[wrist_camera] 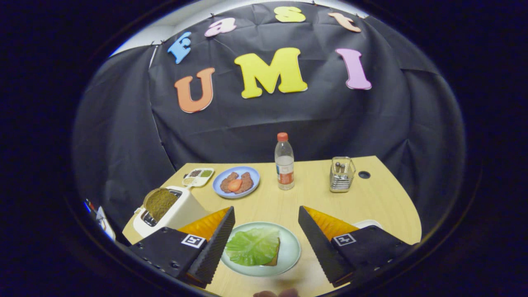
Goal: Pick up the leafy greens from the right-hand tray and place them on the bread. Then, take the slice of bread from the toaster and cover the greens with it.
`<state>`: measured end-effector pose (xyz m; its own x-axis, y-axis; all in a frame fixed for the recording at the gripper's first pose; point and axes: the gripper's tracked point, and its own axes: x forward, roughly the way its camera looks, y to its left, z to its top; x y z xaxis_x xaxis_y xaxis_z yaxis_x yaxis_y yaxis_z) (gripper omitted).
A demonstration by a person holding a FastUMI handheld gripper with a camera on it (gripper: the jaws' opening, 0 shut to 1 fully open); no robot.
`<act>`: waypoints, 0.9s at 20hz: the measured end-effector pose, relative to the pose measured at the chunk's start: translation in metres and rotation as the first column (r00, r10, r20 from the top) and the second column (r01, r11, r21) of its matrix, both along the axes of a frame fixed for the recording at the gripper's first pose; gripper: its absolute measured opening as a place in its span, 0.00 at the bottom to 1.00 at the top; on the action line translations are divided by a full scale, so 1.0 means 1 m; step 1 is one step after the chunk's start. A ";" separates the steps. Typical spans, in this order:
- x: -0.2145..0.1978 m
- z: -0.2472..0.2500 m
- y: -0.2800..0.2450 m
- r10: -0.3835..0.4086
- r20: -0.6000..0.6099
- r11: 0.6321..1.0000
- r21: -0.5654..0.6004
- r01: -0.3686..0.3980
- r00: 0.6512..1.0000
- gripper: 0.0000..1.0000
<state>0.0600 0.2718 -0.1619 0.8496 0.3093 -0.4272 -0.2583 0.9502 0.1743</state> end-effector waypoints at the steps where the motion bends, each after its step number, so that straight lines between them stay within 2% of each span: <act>1: -0.007 0.009 0.003 -0.001 0.012 1.000 0.000 0.001 1.000 0.96; 6: -0.044 0.038 0.050 -0.012 0.054 1.000 -0.007 0.013 0.998 0.96; 10: -0.055 0.059 0.102 -0.055 0.096 0.997 -0.053 0.060 0.994 0.96; 14: -0.058 0.058 0.172 -0.050 0.089 0.995 -0.076 0.057 0.995 0.96; 18: -0.049 0.036 0.221 -0.052 0.072 0.990 -0.125 0.060 0.996 0.96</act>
<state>0.0109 0.4933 -0.1262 0.8926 0.2074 -0.4004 -0.2112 0.9768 0.0351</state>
